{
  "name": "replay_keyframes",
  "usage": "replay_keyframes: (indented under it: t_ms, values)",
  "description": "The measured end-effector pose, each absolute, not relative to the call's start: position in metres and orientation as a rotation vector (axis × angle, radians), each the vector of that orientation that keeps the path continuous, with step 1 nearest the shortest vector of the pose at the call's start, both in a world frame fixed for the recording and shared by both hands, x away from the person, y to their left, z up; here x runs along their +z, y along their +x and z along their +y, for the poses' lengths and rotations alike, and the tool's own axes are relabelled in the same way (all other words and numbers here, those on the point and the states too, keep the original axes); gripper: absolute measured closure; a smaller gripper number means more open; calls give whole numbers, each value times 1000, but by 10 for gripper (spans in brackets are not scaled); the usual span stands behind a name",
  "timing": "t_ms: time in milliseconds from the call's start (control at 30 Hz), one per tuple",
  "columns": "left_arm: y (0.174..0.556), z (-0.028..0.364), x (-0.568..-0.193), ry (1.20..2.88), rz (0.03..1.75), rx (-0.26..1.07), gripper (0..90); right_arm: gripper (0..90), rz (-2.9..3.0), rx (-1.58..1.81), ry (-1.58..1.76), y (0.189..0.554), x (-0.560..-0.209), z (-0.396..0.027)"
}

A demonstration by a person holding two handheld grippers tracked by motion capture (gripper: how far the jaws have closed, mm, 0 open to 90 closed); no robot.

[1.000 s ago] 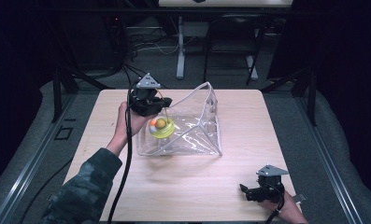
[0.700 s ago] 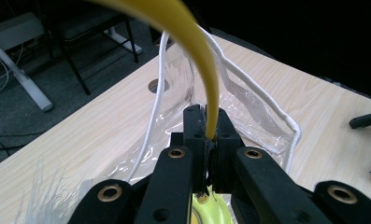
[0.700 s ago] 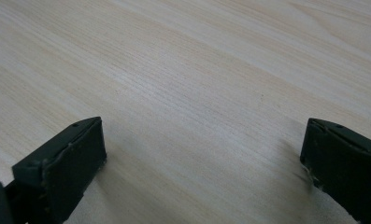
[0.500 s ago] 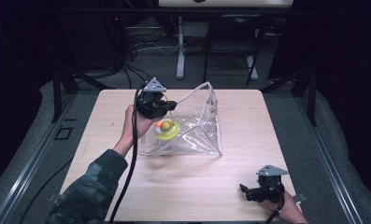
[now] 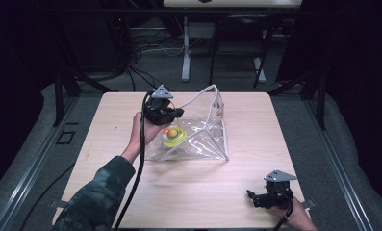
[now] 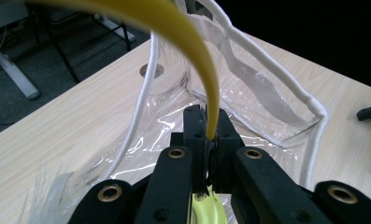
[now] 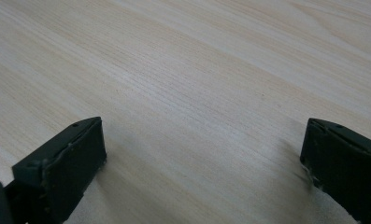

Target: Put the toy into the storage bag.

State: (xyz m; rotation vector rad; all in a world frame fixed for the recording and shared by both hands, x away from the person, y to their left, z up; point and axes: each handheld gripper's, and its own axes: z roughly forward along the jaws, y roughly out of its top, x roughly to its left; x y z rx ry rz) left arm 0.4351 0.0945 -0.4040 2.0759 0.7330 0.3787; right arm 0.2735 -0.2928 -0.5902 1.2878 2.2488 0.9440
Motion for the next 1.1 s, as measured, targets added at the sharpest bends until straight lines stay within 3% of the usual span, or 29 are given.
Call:
replay_keyframes:
  t_ms: [1100]
  values:
    - [450,81,-442,2152,801,312,869,0,2273,947,1269,275,-590,-293]
